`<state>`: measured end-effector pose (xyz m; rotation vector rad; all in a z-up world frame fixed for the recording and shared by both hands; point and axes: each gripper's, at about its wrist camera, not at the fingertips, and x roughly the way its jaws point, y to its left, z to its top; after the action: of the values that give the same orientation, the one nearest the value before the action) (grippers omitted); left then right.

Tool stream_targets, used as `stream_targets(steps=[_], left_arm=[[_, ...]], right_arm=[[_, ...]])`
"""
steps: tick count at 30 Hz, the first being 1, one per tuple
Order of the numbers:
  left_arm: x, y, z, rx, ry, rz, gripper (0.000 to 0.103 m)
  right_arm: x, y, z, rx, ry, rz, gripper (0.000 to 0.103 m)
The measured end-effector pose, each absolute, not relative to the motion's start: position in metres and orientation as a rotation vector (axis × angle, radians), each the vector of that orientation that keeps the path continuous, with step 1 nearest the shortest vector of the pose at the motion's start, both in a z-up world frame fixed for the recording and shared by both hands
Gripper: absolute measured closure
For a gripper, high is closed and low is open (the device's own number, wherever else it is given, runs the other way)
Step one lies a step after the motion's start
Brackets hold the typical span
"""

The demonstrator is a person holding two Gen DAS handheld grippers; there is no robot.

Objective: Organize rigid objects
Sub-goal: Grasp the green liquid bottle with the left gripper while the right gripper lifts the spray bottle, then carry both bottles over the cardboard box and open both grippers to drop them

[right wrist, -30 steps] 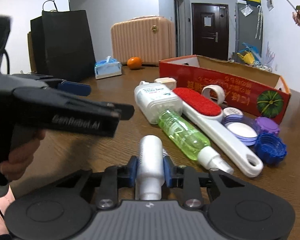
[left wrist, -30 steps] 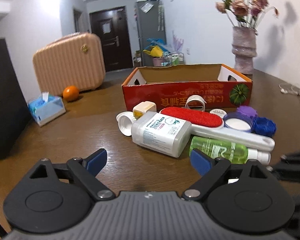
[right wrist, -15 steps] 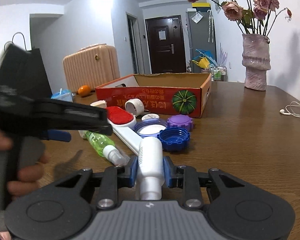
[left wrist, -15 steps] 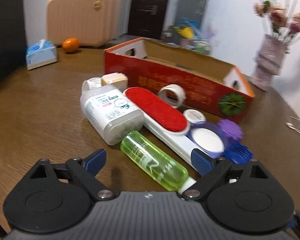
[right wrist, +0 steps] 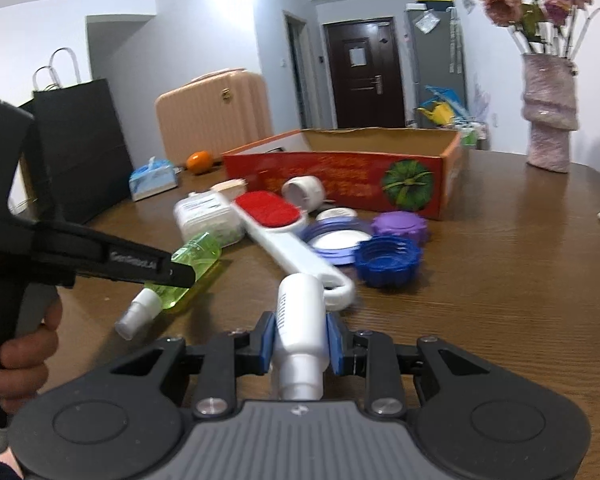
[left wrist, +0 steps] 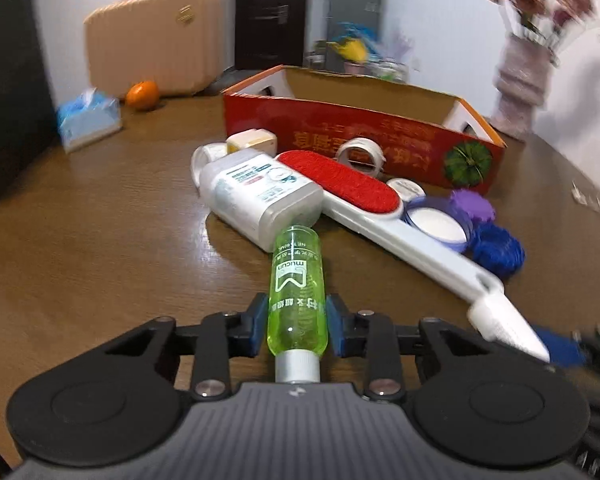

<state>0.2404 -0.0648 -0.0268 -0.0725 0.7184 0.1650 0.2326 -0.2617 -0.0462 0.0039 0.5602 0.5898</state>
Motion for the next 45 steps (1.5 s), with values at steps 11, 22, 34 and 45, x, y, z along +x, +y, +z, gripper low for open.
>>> stream_targets(steps=[11, 22, 34, 45], left_arm=[[0.25, -0.052, -0.04, -0.053, 0.702, 0.112, 0.071], [0.241, -0.023, 0.004, 0.041, 0.532, -0.013, 0.072], [0.511, 0.016, 0.072, 0.106, 0.62, -0.05, 0.072], [0.627, 0.028, 0.006, 0.09, 0.845, -0.015, 0.071]], right_arm=[[0.245, -0.223, -0.048, -0.124, 0.598, 0.579, 0.076], [0.247, -0.221, -0.024, -0.055, 0.572, 0.575, 0.076], [0.478, -0.236, 0.062, 0.252, 0.533, 0.348, 0.076], [0.617, -0.194, 0.006, 0.014, 0.725, 0.127, 0.083]])
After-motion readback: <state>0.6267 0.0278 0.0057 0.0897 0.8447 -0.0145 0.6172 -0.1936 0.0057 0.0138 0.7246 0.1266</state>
